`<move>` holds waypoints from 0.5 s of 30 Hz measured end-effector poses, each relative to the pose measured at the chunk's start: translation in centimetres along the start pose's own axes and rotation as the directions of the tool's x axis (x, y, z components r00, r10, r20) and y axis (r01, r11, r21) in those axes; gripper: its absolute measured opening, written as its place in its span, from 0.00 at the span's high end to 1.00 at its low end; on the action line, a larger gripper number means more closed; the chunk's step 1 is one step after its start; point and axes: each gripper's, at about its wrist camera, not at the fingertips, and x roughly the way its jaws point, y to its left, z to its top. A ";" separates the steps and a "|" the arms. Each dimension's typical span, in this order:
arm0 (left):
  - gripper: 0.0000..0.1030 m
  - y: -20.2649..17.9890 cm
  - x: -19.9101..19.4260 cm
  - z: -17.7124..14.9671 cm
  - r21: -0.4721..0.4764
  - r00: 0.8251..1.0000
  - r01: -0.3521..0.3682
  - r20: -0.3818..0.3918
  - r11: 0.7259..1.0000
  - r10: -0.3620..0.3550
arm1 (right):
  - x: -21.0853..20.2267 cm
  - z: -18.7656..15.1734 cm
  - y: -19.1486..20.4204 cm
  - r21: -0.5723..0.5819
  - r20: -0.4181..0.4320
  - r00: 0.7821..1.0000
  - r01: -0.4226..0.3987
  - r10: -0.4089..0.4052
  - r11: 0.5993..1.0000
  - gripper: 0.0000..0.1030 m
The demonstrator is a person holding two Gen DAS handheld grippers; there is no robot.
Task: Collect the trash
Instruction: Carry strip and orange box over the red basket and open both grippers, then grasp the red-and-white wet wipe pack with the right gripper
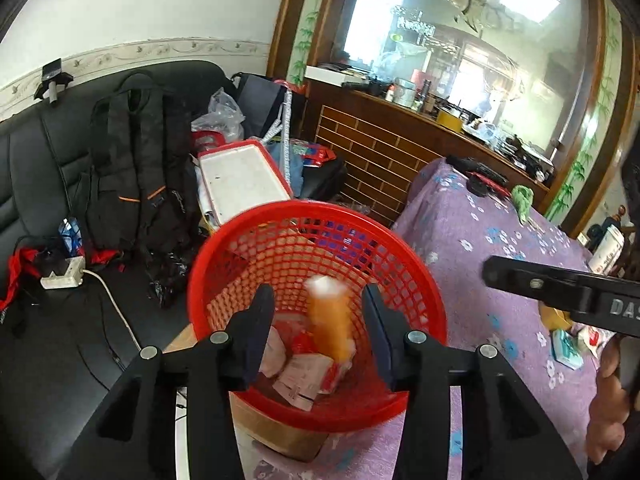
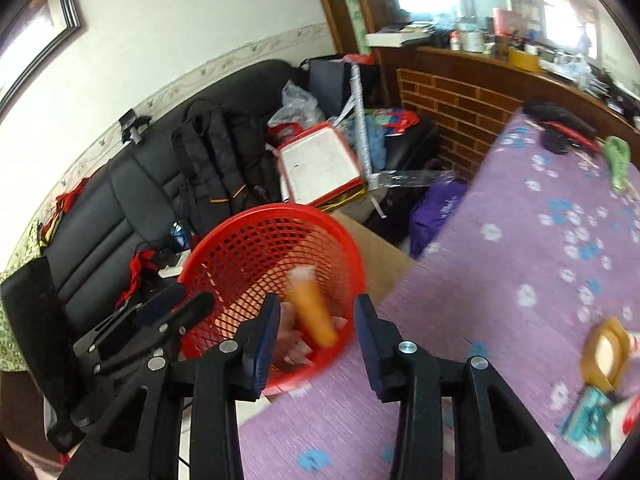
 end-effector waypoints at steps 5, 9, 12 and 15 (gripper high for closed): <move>0.56 -3.6 -1.0 -0.9 0.066 0.998 0.057 0.002 0.996 -0.058 | -3.9 -3.8 -3.3 0.045 0.013 0.999 0.050 -0.050 0.998 0.54; 0.55 -7.2 -0.7 -1.9 0.128 0.994 0.109 -0.030 0.986 -0.106 | -7.4 -7.6 -7.7 0.147 0.016 0.997 0.074 -0.077 0.986 0.54; 0.55 -10.7 -0.2 -3.0 0.176 0.987 0.157 -0.070 0.972 -0.146 | -10.4 -9.8 -11.0 0.233 0.039 0.994 0.094 -0.105 0.968 0.54; 0.55 -13.7 0.1 -4.0 0.221 0.980 0.191 -0.098 0.957 -0.173 | -14.0 -12.0 -15.1 0.340 0.075 0.987 0.109 -0.143 0.934 0.53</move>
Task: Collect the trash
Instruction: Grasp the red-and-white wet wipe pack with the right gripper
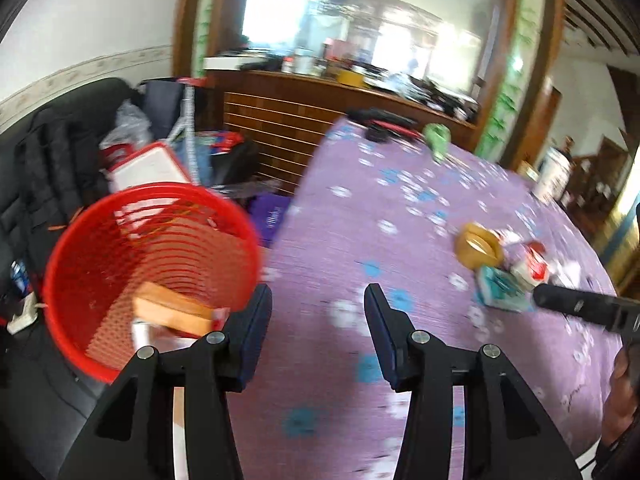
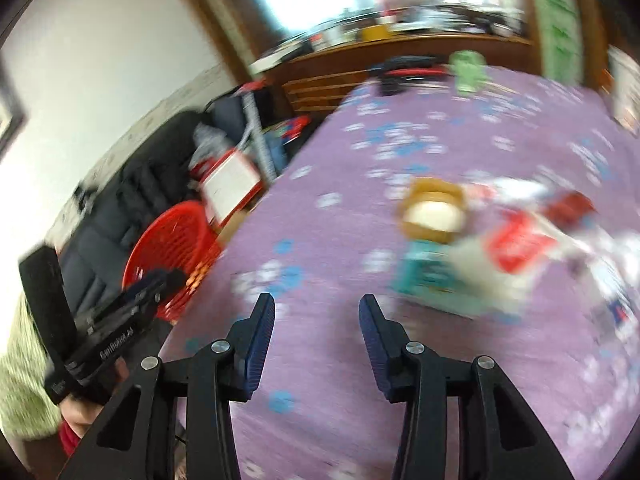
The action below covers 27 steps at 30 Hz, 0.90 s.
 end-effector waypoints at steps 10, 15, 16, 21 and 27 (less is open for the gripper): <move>0.52 -8.7 2.0 -1.2 0.147 0.993 0.103 -0.065 0.984 -0.094 | -1.6 1.6 -12.5 0.359 0.019 0.996 0.075 -0.088 0.930 0.37; 0.52 -10.2 2.4 -1.7 0.188 0.991 0.121 -0.087 0.975 -0.106 | 1.7 3.0 -13.7 0.419 -0.028 0.997 0.077 -0.072 0.905 0.37; 0.52 -10.4 2.5 -1.7 0.192 0.991 0.120 -0.089 0.974 -0.104 | 2.7 3.6 -13.3 0.404 -0.046 0.995 0.098 -0.086 0.910 0.36; 0.50 -11.0 2.8 -1.7 0.201 0.989 0.126 -0.101 0.971 -0.108 | 5.3 4.0 -13.0 0.368 -0.099 0.987 0.153 -0.125 0.917 0.42; 0.43 -12.7 3.6 -1.6 0.228 0.984 0.151 -0.131 0.962 -0.123 | 2.3 2.3 -13.3 0.323 -0.046 0.994 0.113 -0.103 0.940 0.53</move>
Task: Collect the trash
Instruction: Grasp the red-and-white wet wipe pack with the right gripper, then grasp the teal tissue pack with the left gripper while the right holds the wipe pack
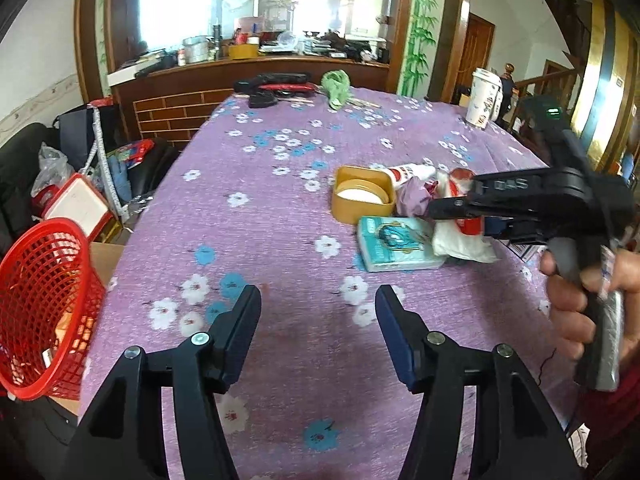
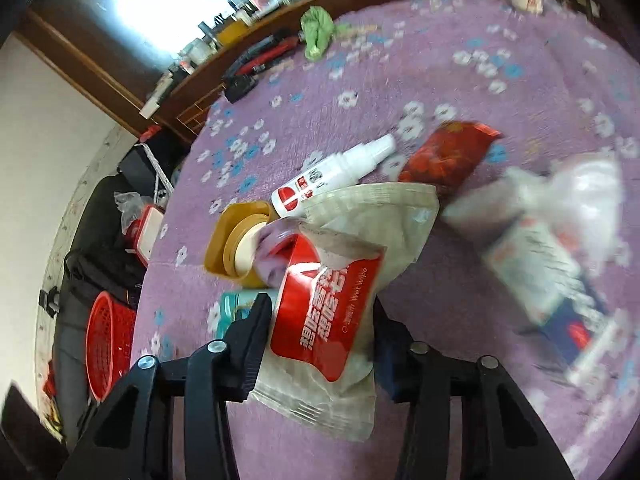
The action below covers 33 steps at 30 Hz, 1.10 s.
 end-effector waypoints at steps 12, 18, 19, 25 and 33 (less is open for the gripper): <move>0.39 -3.0 6.5 3.7 -0.016 0.989 0.094 -0.110 0.995 -0.095 | -7.5 -3.2 -2.3 -0.058 0.132 0.987 -0.086 0.093 0.995 0.53; 0.39 -5.2 7.8 3.3 0.013 0.968 0.203 -0.153 0.979 -0.199 | -8.4 -3.3 -4.0 -0.033 0.144 0.983 -0.114 0.118 0.993 0.53; 0.39 -5.9 7.6 3.1 0.035 0.965 0.219 -0.156 0.975 -0.211 | -8.6 -3.2 -4.4 -0.024 0.149 0.982 -0.117 0.119 0.993 0.53; 0.39 -11.1 4.9 0.9 0.198 0.915 0.388 -0.200 0.900 -0.350 | -10.9 -3.1 -6.1 -0.003 0.203 0.971 -0.130 0.128 0.992 0.53; 0.29 -10.2 5.2 3.4 0.214 0.985 0.152 -0.116 0.965 -0.130 | -12.5 -3.3 -7.4 -0.002 0.233 0.965 -0.119 0.116 0.993 0.53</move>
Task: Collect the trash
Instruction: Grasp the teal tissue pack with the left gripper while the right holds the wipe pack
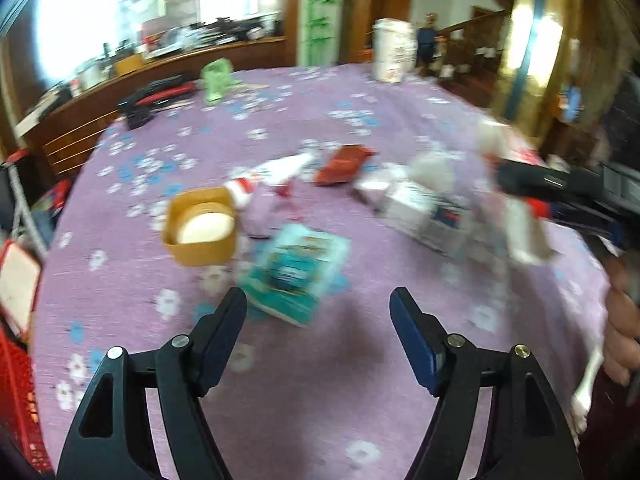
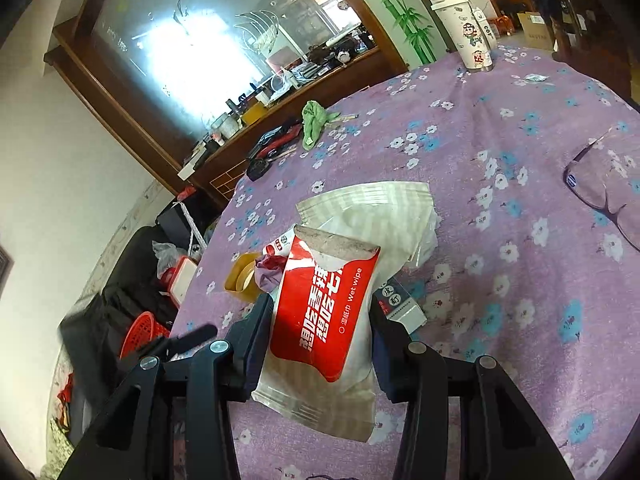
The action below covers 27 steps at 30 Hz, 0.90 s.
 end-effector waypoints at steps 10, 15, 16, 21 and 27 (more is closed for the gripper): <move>0.30 0.7 5.3 1.6 0.047 0.993 -0.036 -0.110 0.998 0.041 | 0.0 -0.7 -0.2 -0.011 -0.013 1.000 0.002 -0.002 1.000 0.53; 0.42 0.1 6.5 1.4 0.026 0.991 -0.035 -0.127 0.999 0.038 | 0.4 -1.2 -0.1 -0.011 -0.026 1.000 0.004 -0.004 1.000 0.53; 0.46 0.1 6.5 1.2 0.011 0.993 -0.031 -0.113 0.999 0.032 | 0.5 -1.2 -0.1 -0.013 -0.028 1.000 0.006 -0.006 1.000 0.53; 0.56 -0.5 5.6 0.3 -0.001 0.995 -0.064 -0.080 0.998 0.064 | 0.9 -1.3 0.3 -0.027 -0.032 0.999 0.020 -0.021 0.999 0.53; 0.67 0.1 2.6 -1.5 -0.057 0.998 -0.067 -0.022 0.996 0.066 | 1.5 -2.3 1.2 -0.057 -0.050 0.998 0.031 -0.034 0.998 0.53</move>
